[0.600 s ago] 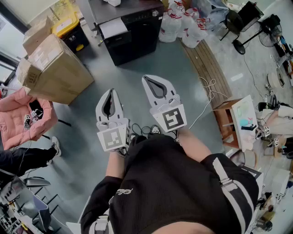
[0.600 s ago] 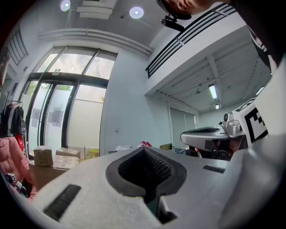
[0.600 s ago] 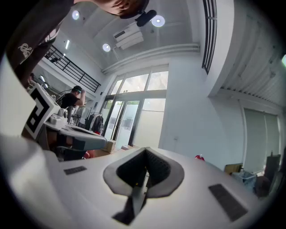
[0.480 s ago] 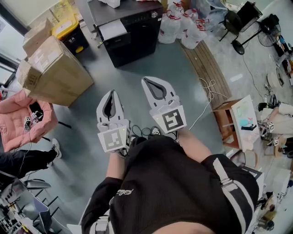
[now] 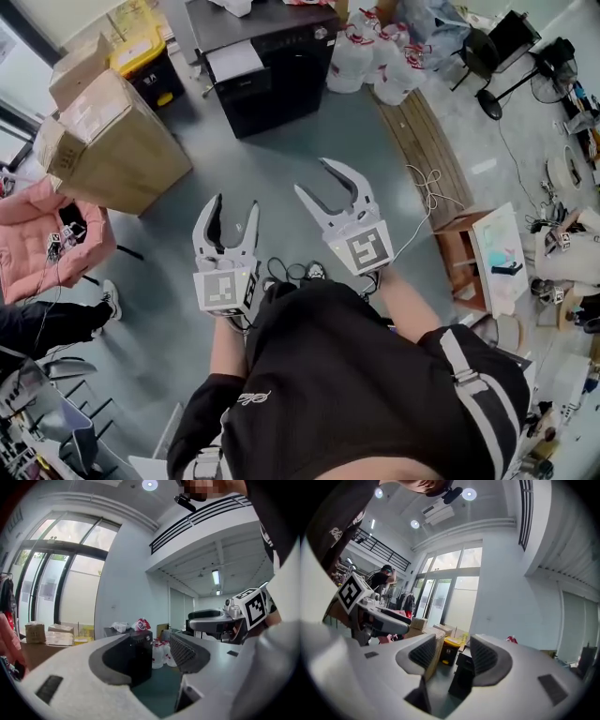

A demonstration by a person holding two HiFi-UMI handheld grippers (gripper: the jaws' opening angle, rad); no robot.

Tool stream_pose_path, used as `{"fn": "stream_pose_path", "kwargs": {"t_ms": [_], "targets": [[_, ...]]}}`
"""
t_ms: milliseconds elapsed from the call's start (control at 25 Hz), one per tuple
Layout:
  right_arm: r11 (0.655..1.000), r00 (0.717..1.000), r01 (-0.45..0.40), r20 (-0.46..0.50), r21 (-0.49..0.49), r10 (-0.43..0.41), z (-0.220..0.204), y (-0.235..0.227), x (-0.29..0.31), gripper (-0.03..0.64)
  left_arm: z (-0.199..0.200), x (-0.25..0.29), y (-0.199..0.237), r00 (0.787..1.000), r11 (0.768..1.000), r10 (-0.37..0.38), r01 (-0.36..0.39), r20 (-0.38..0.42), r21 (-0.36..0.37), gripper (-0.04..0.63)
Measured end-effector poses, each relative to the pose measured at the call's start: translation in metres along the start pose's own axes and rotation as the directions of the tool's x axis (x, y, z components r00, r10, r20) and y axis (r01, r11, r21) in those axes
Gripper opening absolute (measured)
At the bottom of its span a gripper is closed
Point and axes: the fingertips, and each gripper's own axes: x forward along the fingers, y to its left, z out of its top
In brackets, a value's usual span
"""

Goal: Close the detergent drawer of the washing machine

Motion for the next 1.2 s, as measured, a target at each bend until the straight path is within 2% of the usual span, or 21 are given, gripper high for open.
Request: {"fn": "stream_pose_path", "kwargs": {"t_ms": [80, 240, 480, 680, 840, 1040, 1200], "targets": [[1.000, 0.999, -0.016, -0.040, -0.020, 0.015, -0.011, 0.002, -0.005, 0.253, -0.016, -0.013, 0.008, 0.999, 1.000, 0.021, -0.021, -0.044, 0.004, 0.270], [0.997, 0.991, -0.047, -0.125, -0.058, 0.040, -0.033, 0.016, -0.013, 0.254, -0.049, -0.037, 0.023, 0.991, 0.999, 0.048, -0.050, -0.122, -0.011, 0.267], [0.996, 0.971, -0.066, -0.234, -0.056, 0.051, -0.058, 0.044, -0.017, 0.285, -0.073, -0.067, 0.047, 0.987, 0.996, 0.010, -0.025, -0.158, -0.089, 0.282], [0.996, 0.969, -0.062, -0.244, -0.062, 0.045, -0.060, 0.060, -0.009, 0.286, -0.081, -0.076, 0.064, 0.985, 0.995, -0.058, 0.044, -0.162, -0.088, 0.285], [0.995, 0.963, -0.072, -0.266, -0.071, 0.051, -0.063, 0.074, 0.000, 0.305, -0.084, -0.072, 0.071, 0.983, 0.991, -0.092, 0.074, -0.159, -0.114, 0.318], [0.997, 0.958, -0.049, -0.284, -0.066, 0.029, -0.075, 0.063, 0.015, 0.293, -0.085, -0.054, 0.071, 0.978, 0.990, -0.121, 0.106, -0.168, -0.098, 0.304], [0.997, 0.958, -0.048, -0.284, -0.059, 0.029, -0.083, 0.048, 0.036, 0.295, -0.089, -0.030, 0.075, 0.976, 0.990, -0.115, 0.096, -0.186, -0.108, 0.304]]}}
